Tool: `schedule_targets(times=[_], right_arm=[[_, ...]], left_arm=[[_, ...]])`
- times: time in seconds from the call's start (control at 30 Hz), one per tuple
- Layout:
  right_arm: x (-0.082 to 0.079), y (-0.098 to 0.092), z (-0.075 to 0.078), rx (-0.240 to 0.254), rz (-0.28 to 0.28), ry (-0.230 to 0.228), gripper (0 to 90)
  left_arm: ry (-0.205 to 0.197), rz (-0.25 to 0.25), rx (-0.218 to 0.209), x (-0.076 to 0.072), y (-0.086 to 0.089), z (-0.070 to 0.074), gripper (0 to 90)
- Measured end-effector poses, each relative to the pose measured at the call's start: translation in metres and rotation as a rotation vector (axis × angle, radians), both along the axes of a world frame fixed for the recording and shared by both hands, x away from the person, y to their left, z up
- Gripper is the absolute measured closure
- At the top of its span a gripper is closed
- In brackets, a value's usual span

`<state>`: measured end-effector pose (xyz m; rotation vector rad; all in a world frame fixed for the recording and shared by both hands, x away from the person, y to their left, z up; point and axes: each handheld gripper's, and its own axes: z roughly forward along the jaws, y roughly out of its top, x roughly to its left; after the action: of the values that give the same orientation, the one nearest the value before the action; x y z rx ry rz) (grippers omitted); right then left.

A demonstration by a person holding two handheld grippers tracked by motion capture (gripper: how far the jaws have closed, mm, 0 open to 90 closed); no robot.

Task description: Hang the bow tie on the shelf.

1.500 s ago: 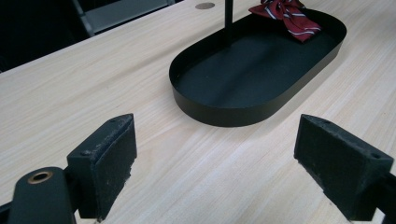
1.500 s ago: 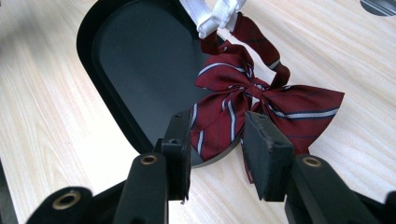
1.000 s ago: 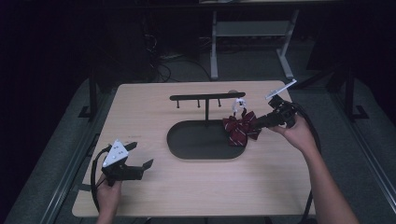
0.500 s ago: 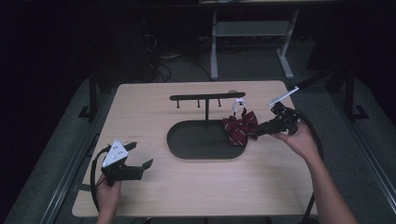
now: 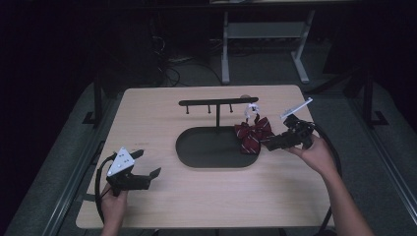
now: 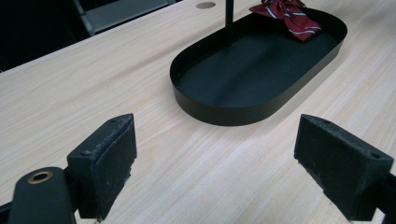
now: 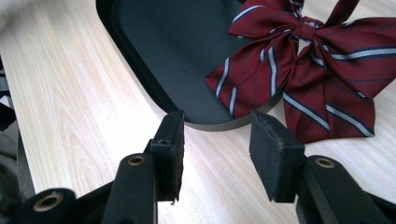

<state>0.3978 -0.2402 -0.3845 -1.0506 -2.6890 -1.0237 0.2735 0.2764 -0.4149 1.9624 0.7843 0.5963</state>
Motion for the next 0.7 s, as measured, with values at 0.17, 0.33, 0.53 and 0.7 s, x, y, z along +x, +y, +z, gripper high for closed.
schedule_targets(times=[0.17, 0.33, 0.53, 0.7], right_arm=[[-0.006, 0.000, -0.004, 0.005, 0.005, -0.006, 54.9], [-0.011, -0.002, -0.011, 0.012, 0.009, -0.007, 54.6], [-0.017, -0.003, -0.018, 0.018, 0.014, 0.000, 53.7], [-0.023, -0.003, -0.026, 0.017, 0.022, 0.015, 53.4]], left_arm=[[0.000, -0.004, 0.014, 0.000, 0.001, 0.000, 12.9], [-0.003, -0.004, 0.011, 0.000, 0.001, 0.000, 13.0], [-0.002, -0.005, 0.011, 0.000, 0.001, 0.000, 12.9], [0.002, -0.002, 0.007, 0.001, 0.001, 0.000, 13.0]])
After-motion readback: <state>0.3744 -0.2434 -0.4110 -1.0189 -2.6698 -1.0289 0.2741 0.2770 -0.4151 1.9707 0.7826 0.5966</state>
